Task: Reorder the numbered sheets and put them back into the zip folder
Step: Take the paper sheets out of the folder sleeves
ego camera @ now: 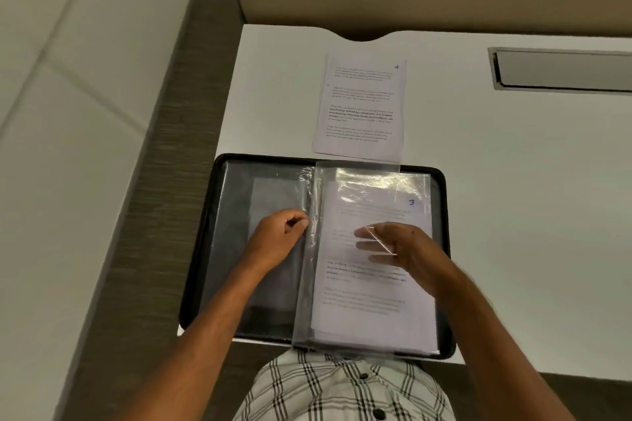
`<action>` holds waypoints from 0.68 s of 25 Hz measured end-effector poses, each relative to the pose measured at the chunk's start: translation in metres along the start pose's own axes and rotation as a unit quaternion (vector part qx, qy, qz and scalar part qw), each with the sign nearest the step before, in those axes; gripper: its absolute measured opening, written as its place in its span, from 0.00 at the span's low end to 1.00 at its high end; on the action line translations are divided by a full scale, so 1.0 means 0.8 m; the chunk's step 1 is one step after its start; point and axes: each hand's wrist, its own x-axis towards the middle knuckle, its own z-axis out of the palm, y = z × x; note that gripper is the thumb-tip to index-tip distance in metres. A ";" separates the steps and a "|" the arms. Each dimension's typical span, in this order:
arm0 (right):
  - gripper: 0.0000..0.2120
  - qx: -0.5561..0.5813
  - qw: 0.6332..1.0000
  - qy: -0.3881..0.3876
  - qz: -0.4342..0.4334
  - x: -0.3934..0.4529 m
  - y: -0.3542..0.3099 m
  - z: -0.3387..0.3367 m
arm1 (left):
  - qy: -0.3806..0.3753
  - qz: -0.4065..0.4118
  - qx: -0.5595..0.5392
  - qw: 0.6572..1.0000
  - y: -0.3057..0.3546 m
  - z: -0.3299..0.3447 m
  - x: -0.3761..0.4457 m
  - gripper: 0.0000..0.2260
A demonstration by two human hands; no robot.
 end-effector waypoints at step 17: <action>0.36 -0.428 0.881 -0.170 -0.104 0.065 0.057 0.185 | 0.065 -0.248 -0.249 0.934 -0.037 -0.092 -0.055 0.31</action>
